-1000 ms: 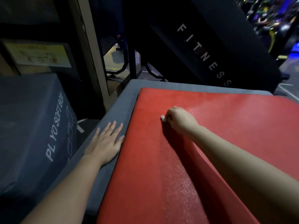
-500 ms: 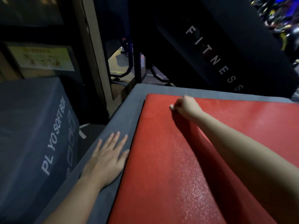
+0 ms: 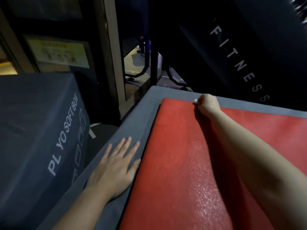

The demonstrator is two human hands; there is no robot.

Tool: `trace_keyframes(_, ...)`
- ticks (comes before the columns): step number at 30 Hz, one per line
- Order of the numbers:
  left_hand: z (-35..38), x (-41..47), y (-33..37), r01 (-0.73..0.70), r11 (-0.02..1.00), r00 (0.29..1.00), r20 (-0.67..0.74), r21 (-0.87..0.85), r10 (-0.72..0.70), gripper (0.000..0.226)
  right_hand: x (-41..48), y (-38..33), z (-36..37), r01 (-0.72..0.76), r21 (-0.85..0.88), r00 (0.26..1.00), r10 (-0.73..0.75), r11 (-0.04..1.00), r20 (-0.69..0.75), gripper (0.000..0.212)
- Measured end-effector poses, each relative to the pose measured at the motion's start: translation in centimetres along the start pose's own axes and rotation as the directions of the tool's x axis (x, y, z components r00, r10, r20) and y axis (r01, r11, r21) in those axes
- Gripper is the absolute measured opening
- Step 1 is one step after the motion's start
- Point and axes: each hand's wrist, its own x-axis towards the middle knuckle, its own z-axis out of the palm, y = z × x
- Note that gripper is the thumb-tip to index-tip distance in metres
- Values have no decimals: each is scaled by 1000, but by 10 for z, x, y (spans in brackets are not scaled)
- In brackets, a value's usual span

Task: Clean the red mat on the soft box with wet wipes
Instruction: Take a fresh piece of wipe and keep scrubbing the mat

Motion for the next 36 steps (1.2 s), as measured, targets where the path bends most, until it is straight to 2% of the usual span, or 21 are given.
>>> trace_keyframes(4,-4,1,3,13,1000,1000,19,-7,-12,73,17,-3,13,-30,94,1000,31,995,-6,25)
trace_keyframes(11,-2,1,0,-2,1000,1000,15,14,1,73,0,-6,-2,147,188,975,-174,971,135,24)
trace_keyframes(13,-4,1,1,-2,1000,1000,14,8,1,74,-21,-11,-13,230,185,933,-270,956,236,23)
trace_keyframes(16,-3,1,0,-8,1000,1000,16,8,8,74,-37,-17,-21,360,192,833,-407,913,375,20)
trace_keyframes(17,-3,0,-1,-8,1000,1000,18,9,7,74,-37,-16,-20,389,171,828,-425,905,366,20)
trace_keyframes(19,-2,1,0,-4,1000,1000,16,15,4,74,-28,-10,-14,381,95,891,-393,920,229,25)
trace_keyframes(22,-2,1,0,-5,1000,1000,10,-1,5,74,-20,-1,-2,247,70,968,-248,967,19,35)
trace_keyframes(24,-3,1,-1,-6,1000,1000,14,-19,7,75,-25,-3,2,274,58,960,-276,960,38,27)
trace_keyframes(27,-2,2,-1,-9,1000,1000,12,0,9,72,-58,-14,-15,398,48,902,-400,916,161,17)
trace_keyframes(31,-1,3,-3,-11,1000,999,31,-2,11,64,-124,-10,-36,478,88,832,-482,874,274,18)
trace_keyframes(34,-2,4,-3,-8,1000,999,47,19,7,73,-140,-7,-38,487,88,834,-492,869,251,22)
trace_keyframes(36,-5,2,-2,-6,1000,998,67,26,4,63,-140,-6,-39,440,93,878,-450,893,162,26)
